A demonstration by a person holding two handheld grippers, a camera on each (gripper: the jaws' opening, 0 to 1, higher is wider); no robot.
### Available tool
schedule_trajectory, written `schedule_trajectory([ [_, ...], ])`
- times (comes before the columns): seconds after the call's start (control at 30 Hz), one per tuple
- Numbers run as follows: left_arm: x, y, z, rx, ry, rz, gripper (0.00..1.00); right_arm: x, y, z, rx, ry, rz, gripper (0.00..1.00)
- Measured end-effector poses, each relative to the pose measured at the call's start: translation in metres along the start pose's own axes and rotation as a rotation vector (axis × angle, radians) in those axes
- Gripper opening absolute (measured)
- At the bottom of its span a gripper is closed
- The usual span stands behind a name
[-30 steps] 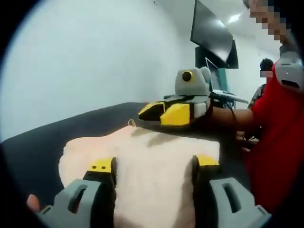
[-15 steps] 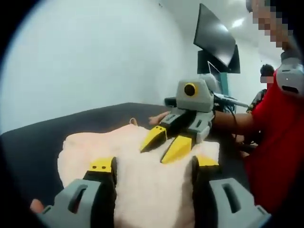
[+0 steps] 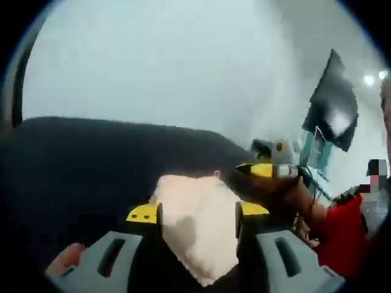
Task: Fold the towel on the table until its edges align and the towel forms a compact rectangular stack.
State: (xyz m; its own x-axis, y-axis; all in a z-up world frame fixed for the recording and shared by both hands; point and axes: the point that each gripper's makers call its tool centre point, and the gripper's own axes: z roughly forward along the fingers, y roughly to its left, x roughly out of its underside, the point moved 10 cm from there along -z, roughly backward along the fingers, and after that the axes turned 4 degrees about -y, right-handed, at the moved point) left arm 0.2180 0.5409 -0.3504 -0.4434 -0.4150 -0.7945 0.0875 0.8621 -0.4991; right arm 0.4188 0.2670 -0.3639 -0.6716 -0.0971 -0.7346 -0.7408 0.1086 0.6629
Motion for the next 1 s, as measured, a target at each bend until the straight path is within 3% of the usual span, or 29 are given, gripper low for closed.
schedule_trajectory([
  [0.07,0.013,0.013,0.004,0.046,0.082,-0.151,0.53,0.014,-0.003,-0.007,0.088,0.074,0.066,0.40],
  [0.1,0.018,0.020,0.006,0.032,0.103,-0.206,0.56,0.020,-0.003,-0.007,0.092,0.085,0.092,0.43],
  [0.17,0.026,0.026,0.010,0.014,0.125,-0.239,0.60,0.031,0.000,-0.007,0.086,0.077,0.157,0.43],
  [0.23,0.030,0.025,0.014,0.054,0.146,-0.291,0.61,0.045,0.001,-0.002,0.137,0.115,0.136,0.43],
  [0.3,0.036,0.024,0.022,0.049,0.198,-0.328,0.66,0.055,-0.002,0.008,0.183,0.139,0.088,0.43],
  [0.33,0.035,0.025,0.025,0.044,0.186,-0.287,0.60,0.058,-0.003,0.012,0.204,0.161,0.078,0.43],
  [0.37,0.036,0.028,0.028,0.015,0.209,-0.288,0.56,0.059,-0.002,0.017,0.197,0.158,0.071,0.42],
  [0.47,0.034,0.028,0.034,0.013,0.219,-0.291,0.49,0.059,0.001,0.030,0.201,0.163,0.030,0.40],
  [0.6,0.045,0.023,0.048,0.026,0.260,-0.270,0.27,0.061,-0.002,0.041,0.225,0.166,0.016,0.25],
  [0.7,0.044,0.022,0.052,0.084,0.228,-0.146,0.24,0.058,-0.006,0.038,0.208,0.152,0.047,0.19],
  [0.8,0.040,0.015,0.055,0.101,0.184,-0.211,0.21,0.057,0.000,0.027,0.183,0.135,0.026,0.16],
  [1.0,0.039,-0.010,0.070,0.147,0.171,-0.149,0.20,0.036,0.007,0.001,0.204,0.070,-0.036,0.16],
])
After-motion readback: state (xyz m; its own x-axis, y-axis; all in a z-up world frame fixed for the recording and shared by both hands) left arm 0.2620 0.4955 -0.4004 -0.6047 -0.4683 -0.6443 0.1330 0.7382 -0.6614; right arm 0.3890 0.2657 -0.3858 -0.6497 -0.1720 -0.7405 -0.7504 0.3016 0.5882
